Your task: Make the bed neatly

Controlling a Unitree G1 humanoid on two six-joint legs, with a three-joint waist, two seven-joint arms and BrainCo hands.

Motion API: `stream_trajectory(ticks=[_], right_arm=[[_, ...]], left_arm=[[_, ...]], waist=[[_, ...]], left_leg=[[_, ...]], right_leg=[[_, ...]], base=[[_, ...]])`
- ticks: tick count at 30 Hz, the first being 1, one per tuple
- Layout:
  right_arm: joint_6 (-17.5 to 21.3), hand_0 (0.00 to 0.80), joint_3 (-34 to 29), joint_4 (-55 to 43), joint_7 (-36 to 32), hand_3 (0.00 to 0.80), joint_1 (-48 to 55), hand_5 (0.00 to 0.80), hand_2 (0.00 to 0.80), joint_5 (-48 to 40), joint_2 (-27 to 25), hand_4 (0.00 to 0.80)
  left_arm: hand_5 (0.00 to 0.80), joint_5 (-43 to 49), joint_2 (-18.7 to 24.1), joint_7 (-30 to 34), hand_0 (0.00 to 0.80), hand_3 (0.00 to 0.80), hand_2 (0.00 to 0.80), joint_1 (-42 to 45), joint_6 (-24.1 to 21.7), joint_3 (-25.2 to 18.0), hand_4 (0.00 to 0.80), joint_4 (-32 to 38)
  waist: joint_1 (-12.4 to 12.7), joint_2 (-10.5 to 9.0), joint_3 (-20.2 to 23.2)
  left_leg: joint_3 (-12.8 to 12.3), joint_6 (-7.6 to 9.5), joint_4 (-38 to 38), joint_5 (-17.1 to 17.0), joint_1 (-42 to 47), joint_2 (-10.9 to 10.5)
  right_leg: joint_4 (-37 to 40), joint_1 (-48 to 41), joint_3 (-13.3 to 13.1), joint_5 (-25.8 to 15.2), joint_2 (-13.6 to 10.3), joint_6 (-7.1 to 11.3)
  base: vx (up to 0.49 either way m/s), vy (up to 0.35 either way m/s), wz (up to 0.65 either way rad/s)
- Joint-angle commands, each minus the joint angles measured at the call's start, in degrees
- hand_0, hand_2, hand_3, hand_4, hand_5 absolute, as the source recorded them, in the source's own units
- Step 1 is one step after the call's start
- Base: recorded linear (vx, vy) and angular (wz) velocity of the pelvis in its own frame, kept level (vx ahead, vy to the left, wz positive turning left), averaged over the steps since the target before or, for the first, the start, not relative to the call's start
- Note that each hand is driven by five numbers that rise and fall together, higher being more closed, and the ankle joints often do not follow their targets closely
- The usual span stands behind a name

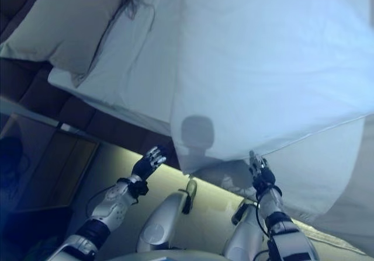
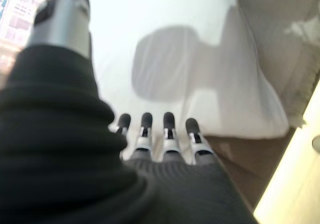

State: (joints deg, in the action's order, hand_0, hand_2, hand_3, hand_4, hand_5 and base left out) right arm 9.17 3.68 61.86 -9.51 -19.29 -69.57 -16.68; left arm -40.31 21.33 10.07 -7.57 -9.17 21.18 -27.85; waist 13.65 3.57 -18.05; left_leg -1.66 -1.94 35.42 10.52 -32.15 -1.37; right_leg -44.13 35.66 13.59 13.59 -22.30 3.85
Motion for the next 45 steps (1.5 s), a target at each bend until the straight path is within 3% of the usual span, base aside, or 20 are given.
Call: stream_trajectory(ticks=[1,10,20,29,35,37,45], right_arm=[[1.1,0.0,-3.2,0.6,-3.9,0.0,3.2,0.0,0.0,-5.4,-2.5,0.0],[-3.3,0.0,-8.3,6.2,-8.4,0.0,-0.2,0.0,0.0,-10.0,-7.5,0.0],[-3.5,0.0,-10.1,6.6,-8.7,0.0,0.5,0.0,0.0,-6.2,-11.3,0.0],[-8.0,0.0,-13.2,8.2,-6.1,0.0,-1.0,0.0,0.0,-3.0,-15.4,0.0],[-9.9,0.0,-14.1,6.9,-6.6,0.0,0.1,0.0,0.0,-2.7,-13.3,0.0],[-10.3,0.0,-14.0,6.3,-6.1,0.0,1.0,0.0,0.0,-2.5,-12.2,0.0],[-9.9,0.0,-12.6,5.9,-4.6,0.0,3.1,0.0,0.0,-4.3,-7.5,0.0]], left_arm=[[0.0,-1.9,0.5,-0.4,0.0,0.0,0.0,0.6,-1.9,-2.0,0.0,4.6],[0.0,-3.4,0.4,0.5,0.0,0.0,0.0,0.1,-3.6,0.1,0.0,4.2],[0.0,-3.8,1.8,0.9,0.0,0.0,0.0,1.7,-1.3,0.3,0.0,5.5],[0.0,-3.3,3.1,4.2,0.0,0.0,0.0,3.4,2.3,0.6,0.0,3.9],[0.0,-0.8,3.5,4.0,0.0,0.0,0.0,3.9,4.0,0.4,0.0,2.2],[0.0,0.2,3.3,4.0,0.0,0.0,0.0,4.4,4.2,0.1,0.0,1.5],[0.0,2.1,2.0,3.8,0.0,0.0,0.0,5.0,3.1,-0.3,0.0,-0.2]], waist=[[1.9,0.62,0.6],[2.7,2.16,-0.4],[2.7,2.4,-0.4],[4.9,0.44,0.8],[6.3,-1.94,1.9],[6.4,-2.62,1.9],[6.4,-2.91,1.5]], left_leg=[[-0.6,2.45,8.9,4.2,-6.1,1.0],[1.1,2.59,11.7,3.3,-12.9,-0.8],[0.7,2.67,13.8,4.0,-13.4,-0.7],[0.6,2.42,12.7,4.9,-8.3,-0.8],[0.7,2.5,12.7,5.6,-4.9,-0.7],[0.6,2.75,11.4,3.4,-4.1,-0.9],[0.4,2.63,7.7,1.2,-1.3,-0.6]], right_leg=[[1.1,4.7,-3.8,-11.5,-1.0,4.63],[-3.9,12.1,-5.3,-10.4,0.4,5.09],[-5.8,13.4,-6.3,-10.6,0.3,5.81],[-3.9,8.7,-5.6,-12.1,-1.3,6.91],[-3.5,5.4,-5.3,-13.2,-2.4,7.6],[-2.1,4.4,-4.6,-15.1,-2.9,6.89],[1.7,0.4,-3.6,-16.5,-2.6,7.8]], base=[[0.051,-0.012,0.1],[-0.005,-0.032,0.16],[0.072,0.005,0.13],[0.145,0.032,0.09],[0.15,-0.007,0.2],[0.06,-0.003,-0.03],[0.013,-0.004,0.15]])
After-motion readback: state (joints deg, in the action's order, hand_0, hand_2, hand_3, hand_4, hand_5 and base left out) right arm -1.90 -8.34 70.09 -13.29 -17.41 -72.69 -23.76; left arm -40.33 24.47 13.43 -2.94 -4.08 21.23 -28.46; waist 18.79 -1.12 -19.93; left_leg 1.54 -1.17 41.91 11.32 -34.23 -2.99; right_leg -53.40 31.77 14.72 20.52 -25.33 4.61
